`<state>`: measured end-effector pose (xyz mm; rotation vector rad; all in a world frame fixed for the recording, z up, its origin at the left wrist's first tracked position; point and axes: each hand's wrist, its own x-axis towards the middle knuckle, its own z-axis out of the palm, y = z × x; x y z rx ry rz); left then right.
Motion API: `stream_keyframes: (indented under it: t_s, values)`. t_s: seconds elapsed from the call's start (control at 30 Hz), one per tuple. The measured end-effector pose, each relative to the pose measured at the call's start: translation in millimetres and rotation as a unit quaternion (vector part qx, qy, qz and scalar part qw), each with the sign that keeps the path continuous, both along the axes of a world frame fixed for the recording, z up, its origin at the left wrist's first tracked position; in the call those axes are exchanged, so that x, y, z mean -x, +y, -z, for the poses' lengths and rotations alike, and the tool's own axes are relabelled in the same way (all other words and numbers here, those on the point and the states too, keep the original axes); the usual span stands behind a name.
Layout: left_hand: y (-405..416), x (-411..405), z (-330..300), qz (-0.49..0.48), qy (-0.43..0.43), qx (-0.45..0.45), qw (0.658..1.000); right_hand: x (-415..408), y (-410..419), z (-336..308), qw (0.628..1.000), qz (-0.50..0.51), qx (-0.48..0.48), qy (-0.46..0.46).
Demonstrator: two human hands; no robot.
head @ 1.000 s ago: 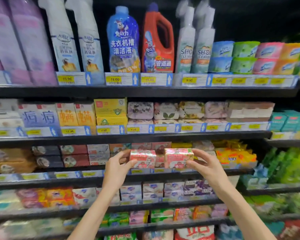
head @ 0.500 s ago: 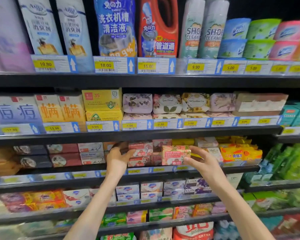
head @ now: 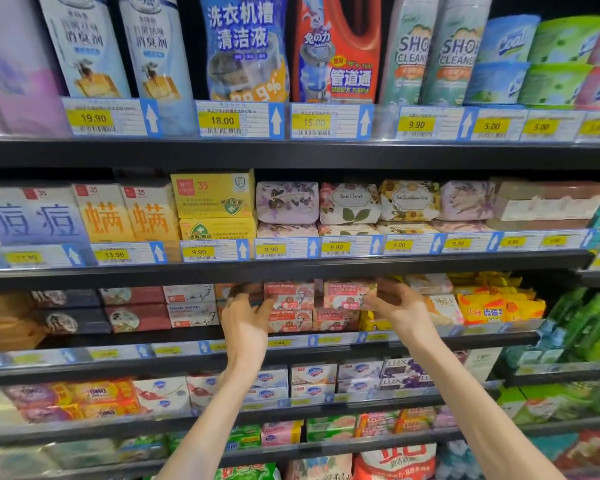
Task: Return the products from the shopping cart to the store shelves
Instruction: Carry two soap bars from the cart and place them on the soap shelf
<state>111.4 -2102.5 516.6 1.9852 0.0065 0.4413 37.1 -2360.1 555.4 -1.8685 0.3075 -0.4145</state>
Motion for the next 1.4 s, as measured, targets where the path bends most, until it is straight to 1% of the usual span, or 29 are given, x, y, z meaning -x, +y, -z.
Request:
stream_keyframes:
  t_s: [0.17, 0.43, 0.63, 0.83, 0.97, 1.03, 1.07, 1.13, 1.2, 1.3, 1.4]
  values:
    - [1.0, 1.9, -1.0, 0.012, -0.014, 0.015, 1.0, -14.0, 18.0, -1.8, 1.0, 0.01, -0.005, 0.027]
    - [1.5, 0.0, 1.2, 0.01, -0.008, 0.028, 1.0, -19.9, 25.8, -7.2, 0.992, 0.055, 0.087, 0.069]
    - [-1.2, -2.6, 4.8, -0.011, -0.007, 0.004, 1.0, -24.1, 25.1, -6.0, 0.987, 0.078, 0.105, 0.095]
    - [-4.2, -1.9, 4.7, -0.025, 0.0, -0.006, 1.0, -29.3, 24.5, -2.6, 0.988, 0.083, 0.092, 0.094]
    - [0.6, 3.4, 2.3, -0.002, -0.003, -0.006, 1.0, -22.9, 25.1, -3.7, 0.988, 0.074, 0.105, 0.085]
    - [5.3, 11.5, -0.1, 0.008, -0.027, -0.021, 0.999, -15.4, 26.2, -2.3, 0.989, 0.072, 0.115, 0.055]
    - [8.2, 16.7, -1.4, 0.009, -0.039, -0.035, 0.999, -10.3, 27.2, 0.0, 0.99, 0.067, 0.12, 0.026]
    - [14.3, 26.7, -5.5, 0.001, -0.051, -0.07, 0.996, 1.9, 32.1, 3.5, 0.988, 0.052, 0.137, -0.048]
    - [21.4, 38.2, -10.1, -0.007, -0.052, -0.099, 0.994, 13.4, 40.3, 5.3, 0.983, 0.025, 0.159, -0.087]
    - [37.2, 60.1, -10.4, -0.012, -0.06, -0.161, 0.985, 21.6, 60.0, 8.4, 0.97, -0.072, 0.217, -0.086]
    - [61.3, 90.7, -4.4, -0.039, -0.048, -0.21, 0.976, 20.1, 86.5, 15.8, 0.93, -0.199, 0.296, -0.083]
